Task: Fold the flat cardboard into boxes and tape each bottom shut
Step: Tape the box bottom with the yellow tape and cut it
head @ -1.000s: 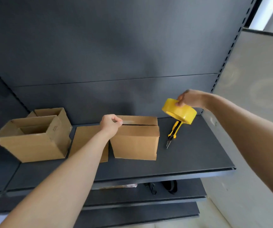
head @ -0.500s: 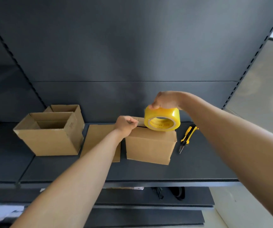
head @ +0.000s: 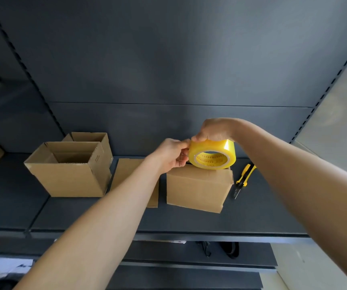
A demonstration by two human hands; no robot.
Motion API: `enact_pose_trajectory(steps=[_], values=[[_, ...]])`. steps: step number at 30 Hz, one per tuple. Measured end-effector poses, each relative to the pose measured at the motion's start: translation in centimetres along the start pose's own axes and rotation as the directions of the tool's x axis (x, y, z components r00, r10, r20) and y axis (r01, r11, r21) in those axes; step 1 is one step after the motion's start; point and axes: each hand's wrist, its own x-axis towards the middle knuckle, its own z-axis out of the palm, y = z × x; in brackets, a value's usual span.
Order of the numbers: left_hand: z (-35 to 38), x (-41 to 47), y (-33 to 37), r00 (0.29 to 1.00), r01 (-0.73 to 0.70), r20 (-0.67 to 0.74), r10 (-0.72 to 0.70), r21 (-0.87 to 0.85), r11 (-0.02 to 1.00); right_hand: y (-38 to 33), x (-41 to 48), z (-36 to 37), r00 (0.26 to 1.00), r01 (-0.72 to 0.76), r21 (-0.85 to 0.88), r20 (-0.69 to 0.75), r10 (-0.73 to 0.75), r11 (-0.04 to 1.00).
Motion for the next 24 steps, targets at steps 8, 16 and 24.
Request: enact_pose_trajectory(steps=[8,16,24], values=[[0.0,0.2,0.4,0.993,-0.118,0.02,0.118,0.027,0.993,-0.1,0.3,0.0,1.0,-0.012,0.007,-0.011,0.012,1.0],[-0.7,1.1,-2.0,0.988,-0.147,-0.086,0.131,-0.209,0.967,0.8,1.8,1.2,0.988,-0.056,0.083,-0.139,0.067,0.995],[-0.6,1.8,-3.0,0.968,-0.197,-0.157,0.197,0.013,0.98,1.5,0.9,0.7,0.987,-0.08,0.108,-0.133,0.095,0.991]])
